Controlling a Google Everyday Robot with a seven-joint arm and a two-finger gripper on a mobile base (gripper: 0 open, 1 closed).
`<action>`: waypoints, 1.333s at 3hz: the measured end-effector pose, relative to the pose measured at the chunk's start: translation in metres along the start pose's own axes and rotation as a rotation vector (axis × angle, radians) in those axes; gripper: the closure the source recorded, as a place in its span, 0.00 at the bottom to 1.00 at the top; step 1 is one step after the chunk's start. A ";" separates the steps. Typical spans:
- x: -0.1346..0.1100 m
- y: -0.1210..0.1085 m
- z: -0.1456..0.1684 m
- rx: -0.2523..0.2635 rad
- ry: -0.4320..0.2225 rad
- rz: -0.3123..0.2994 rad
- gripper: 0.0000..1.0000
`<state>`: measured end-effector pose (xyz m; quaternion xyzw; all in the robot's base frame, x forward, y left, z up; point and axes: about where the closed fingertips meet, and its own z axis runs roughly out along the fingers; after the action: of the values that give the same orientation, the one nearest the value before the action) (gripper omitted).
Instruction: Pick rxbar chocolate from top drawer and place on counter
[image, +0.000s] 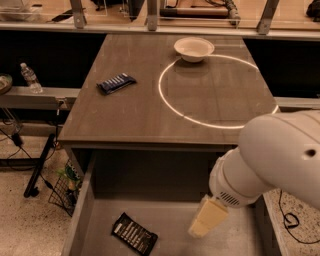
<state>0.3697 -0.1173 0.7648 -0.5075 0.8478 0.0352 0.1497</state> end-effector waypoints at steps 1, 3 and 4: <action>-0.020 0.029 0.031 -0.010 -0.042 0.029 0.00; -0.064 0.049 0.079 0.006 -0.088 0.033 0.00; -0.077 0.056 0.103 0.017 -0.072 0.036 0.00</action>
Offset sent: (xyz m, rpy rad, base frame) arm -0.0022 0.0952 -0.0588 0.1038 -0.0620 -0.0354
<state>0.3773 -0.0027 0.6837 -0.4891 0.8513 0.0490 0.1835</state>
